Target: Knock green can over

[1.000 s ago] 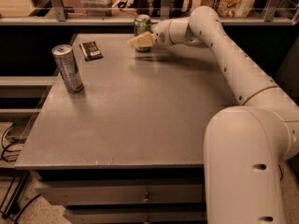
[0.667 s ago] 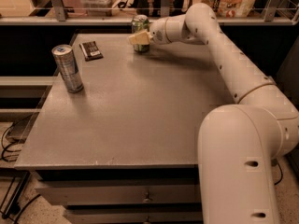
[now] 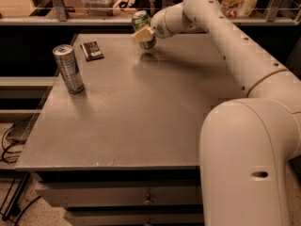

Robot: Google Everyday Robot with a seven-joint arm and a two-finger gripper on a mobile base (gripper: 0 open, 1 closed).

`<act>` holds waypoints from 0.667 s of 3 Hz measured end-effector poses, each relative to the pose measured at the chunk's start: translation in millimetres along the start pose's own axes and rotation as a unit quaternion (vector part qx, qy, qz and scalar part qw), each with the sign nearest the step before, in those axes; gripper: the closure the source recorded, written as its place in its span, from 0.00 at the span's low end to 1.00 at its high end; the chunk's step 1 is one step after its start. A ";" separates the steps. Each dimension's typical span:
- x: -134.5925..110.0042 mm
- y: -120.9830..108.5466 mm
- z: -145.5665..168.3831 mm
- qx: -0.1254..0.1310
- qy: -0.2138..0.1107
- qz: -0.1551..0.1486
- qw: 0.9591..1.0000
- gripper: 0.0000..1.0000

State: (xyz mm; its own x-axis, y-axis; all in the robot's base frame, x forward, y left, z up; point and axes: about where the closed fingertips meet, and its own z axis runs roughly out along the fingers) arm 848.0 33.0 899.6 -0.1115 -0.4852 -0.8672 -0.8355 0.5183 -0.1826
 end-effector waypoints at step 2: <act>22.9 2.2 -35.6 0.033 0.185 -0.125 0.974 0.83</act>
Offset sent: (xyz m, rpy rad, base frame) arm -0.0360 -0.0800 0.0026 -0.8425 -0.0248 -0.0285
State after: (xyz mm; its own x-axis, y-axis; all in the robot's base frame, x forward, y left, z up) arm 824.5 -2.0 895.9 -0.1050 -0.8169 -0.5671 -0.8269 0.3886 -0.4066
